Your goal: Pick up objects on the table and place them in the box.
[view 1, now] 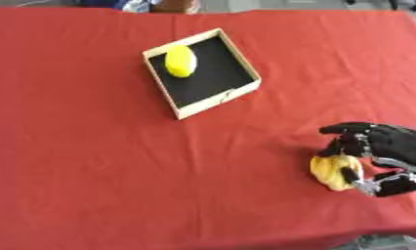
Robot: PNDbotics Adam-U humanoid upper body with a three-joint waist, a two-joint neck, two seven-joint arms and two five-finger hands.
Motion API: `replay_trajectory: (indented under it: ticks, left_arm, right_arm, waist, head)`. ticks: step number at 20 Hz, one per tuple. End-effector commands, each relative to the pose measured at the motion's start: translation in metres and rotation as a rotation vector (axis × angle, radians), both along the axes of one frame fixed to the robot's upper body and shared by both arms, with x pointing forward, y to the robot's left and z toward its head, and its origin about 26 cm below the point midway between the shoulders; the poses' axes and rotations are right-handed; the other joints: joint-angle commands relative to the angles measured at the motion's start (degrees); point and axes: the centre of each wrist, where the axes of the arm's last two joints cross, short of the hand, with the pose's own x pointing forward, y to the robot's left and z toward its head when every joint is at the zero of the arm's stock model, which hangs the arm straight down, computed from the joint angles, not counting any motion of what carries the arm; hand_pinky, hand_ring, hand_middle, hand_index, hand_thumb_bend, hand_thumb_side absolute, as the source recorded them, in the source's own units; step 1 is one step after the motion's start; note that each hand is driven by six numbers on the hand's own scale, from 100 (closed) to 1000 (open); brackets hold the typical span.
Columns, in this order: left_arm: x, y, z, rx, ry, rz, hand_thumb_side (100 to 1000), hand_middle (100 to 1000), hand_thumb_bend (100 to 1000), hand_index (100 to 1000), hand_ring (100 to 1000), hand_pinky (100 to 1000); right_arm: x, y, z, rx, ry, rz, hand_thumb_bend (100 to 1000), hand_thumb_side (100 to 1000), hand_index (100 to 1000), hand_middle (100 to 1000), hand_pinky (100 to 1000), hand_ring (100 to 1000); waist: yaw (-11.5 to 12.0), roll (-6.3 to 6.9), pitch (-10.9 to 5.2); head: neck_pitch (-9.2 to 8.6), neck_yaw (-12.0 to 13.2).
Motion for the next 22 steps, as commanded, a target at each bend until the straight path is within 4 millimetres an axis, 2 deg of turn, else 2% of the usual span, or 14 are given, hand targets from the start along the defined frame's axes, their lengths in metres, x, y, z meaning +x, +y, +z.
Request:
replay_trajectory:
  ticks: [1, 4, 6, 12, 13, 14, 18, 21, 22]
  left_arm:
    - [-0.002, -0.001, 0.009, 0.017, -0.026, -0.008, 758, 819, 170, 878, 761, 906]
    - [-0.001, -0.001, 0.009, 0.016, -0.025, -0.012, 758, 819, 170, 878, 760, 906]
    - [-0.001, -0.001, 0.009, 0.015, -0.025, -0.012, 757, 819, 171, 878, 759, 906]
    - [-0.001, -0.001, 0.009, 0.013, -0.023, -0.011, 757, 818, 173, 877, 756, 906]
    - [-0.001, -0.001, 0.009, 0.013, -0.023, -0.011, 757, 818, 173, 877, 756, 906]
    - [-0.001, -0.001, 0.009, 0.013, -0.022, -0.011, 757, 818, 173, 877, 755, 906]
    - [-0.001, -0.001, 0.009, 0.012, -0.022, -0.012, 757, 818, 173, 877, 755, 906]
    - [-0.001, -0.001, 0.009, 0.013, -0.019, -0.012, 758, 819, 174, 877, 755, 906]
    - [-0.001, -0.001, 0.009, 0.014, -0.018, -0.011, 758, 819, 174, 877, 755, 906]
  right_arm:
    - [0.002, 0.002, 0.010, 0.063, -0.051, 0.017, 100, 159, 645, 463, 879, 903]
    - [0.004, 0.004, 0.012, 0.145, -0.081, 0.029, 100, 156, 574, 404, 861, 862]
    - [0.005, 0.005, 0.013, 0.191, -0.093, 0.037, 100, 189, 547, 384, 853, 845]
    - [0.004, 0.005, 0.021, 0.282, -0.116, 0.081, 100, 213, 537, 381, 848, 827]
    - [0.005, 0.005, 0.022, 0.292, -0.120, 0.090, 100, 243, 535, 381, 848, 825]
    - [0.005, 0.005, 0.024, 0.301, -0.123, 0.099, 100, 217, 536, 381, 849, 825]
    - [0.008, 0.005, 0.034, 0.329, -0.138, 0.131, 100, 218, 532, 380, 848, 816]
    - [0.009, 0.003, 0.039, 0.329, -0.139, 0.135, 100, 207, 583, 412, 848, 827]
    - [0.008, 0.001, 0.039, 0.325, -0.133, 0.127, 100, 186, 667, 472, 849, 855]
  waist:
    - [0.05, 0.08, -0.65]
    - [0.02, 0.01, -0.65]
    - [0.08, 0.00, -0.69]
    - [-0.03, -0.17, -0.94]
    - [-0.05, -0.21, -0.97]
    - [-0.04, -0.22, -0.99]
    - [0.05, -0.29, -1.09]
    - [0.11, -0.39, -1.09]
    - [0.09, -0.43, -1.07]
  head:
    - [-0.31, -0.08]
    - [-0.30, -0.05]
    - [-0.32, -0.07]
    - [-0.56, 0.03]
    - [-0.68, 0.06]
    - [-0.78, 0.09]
    - [-0.93, 0.02]
    - [-1.00, 0.00]
    - [-0.97, 0.04]
